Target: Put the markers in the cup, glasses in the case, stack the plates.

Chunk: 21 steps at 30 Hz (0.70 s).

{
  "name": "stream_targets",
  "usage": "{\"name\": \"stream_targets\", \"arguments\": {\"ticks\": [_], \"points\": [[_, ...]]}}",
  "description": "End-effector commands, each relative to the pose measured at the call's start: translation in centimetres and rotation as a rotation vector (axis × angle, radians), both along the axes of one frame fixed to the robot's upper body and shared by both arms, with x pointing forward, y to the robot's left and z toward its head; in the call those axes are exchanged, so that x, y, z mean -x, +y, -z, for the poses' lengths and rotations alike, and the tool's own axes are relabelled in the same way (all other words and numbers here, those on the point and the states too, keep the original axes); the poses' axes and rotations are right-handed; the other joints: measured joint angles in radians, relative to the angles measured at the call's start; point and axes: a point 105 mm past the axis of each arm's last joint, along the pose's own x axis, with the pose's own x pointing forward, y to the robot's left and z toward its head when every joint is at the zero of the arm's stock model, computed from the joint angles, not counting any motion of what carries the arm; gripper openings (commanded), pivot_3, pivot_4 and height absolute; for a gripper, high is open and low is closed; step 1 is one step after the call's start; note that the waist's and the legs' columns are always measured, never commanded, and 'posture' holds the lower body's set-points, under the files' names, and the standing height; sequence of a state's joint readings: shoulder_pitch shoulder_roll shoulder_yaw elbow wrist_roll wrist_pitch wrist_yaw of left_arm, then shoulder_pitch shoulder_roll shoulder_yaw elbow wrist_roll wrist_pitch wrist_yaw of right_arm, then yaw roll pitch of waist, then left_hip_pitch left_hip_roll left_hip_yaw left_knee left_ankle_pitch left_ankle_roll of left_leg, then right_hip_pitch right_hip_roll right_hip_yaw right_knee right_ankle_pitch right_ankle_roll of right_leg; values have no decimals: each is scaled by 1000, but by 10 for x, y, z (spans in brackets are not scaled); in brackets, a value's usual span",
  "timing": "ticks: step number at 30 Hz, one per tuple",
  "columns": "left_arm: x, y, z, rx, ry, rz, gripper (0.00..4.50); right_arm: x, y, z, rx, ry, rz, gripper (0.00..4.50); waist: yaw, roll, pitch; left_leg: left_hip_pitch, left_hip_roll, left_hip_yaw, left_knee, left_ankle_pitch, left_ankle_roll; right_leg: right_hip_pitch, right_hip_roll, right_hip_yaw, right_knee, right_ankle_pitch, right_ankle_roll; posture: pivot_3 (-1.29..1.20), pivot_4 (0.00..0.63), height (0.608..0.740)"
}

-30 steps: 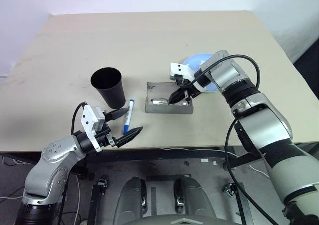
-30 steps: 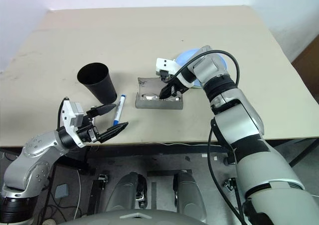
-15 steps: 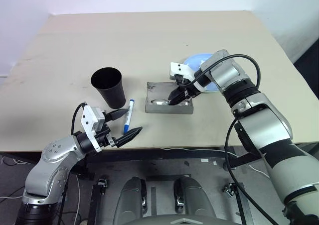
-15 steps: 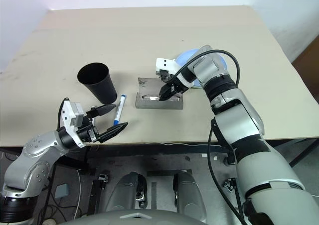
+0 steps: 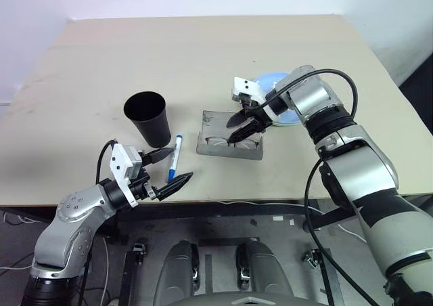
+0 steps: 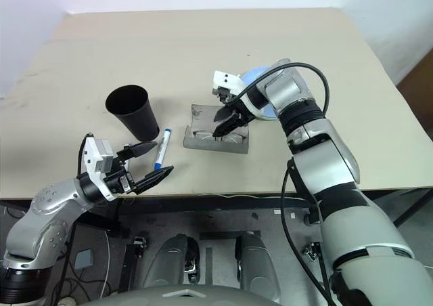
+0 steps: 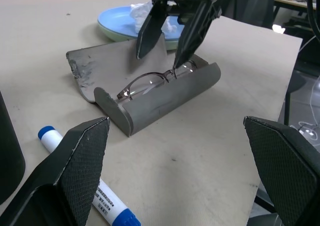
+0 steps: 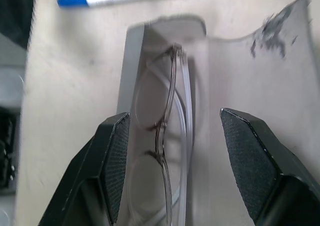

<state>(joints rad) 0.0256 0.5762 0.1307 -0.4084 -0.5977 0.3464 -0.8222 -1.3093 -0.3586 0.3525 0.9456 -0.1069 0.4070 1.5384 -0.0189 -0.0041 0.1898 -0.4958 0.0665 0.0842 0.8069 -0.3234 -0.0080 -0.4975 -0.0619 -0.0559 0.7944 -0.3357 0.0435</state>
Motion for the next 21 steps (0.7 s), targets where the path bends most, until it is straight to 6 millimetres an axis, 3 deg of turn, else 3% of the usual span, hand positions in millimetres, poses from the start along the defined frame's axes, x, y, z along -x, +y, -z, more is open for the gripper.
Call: {"name": "stream_targets", "arguments": {"ticks": [1,2,5,11,21], "points": [[1,-4,-11,-2,-42,20,4500,0,7,-30,-78,-57,-25,3031,0,0,0,0,0,0,0,0,0,0,0,0,0,0,0,0,150,670],[0,-4,-11,-2,-42,19,4500,0,7,-36,-110,-56,-21,3031,0,0,0,0,0,0,0,0,0,0,0,0,0,0,0,0,150,670],[-1,-2,-11,-3,-42,17,4500,-9,9,-51,-199,-90,46,2101,0,0,0,0,0,0,0,0,0,0,0,0,0,0,0,0,150,670],[-2,-2,-10,-3,-42,20,4500,-31,7,-55,-267,-168,217,56,-1,0,0,0,0,0,0,0,0,0,0,0,0,0,0,0,150,670],[0,2,-6,-8,-39,18,4500,-57,5,-31,-246,-265,408,56,-1,0,0,0,0,0,0,1,-1,-1,0,0,1,0,0,0,150,670]]}}
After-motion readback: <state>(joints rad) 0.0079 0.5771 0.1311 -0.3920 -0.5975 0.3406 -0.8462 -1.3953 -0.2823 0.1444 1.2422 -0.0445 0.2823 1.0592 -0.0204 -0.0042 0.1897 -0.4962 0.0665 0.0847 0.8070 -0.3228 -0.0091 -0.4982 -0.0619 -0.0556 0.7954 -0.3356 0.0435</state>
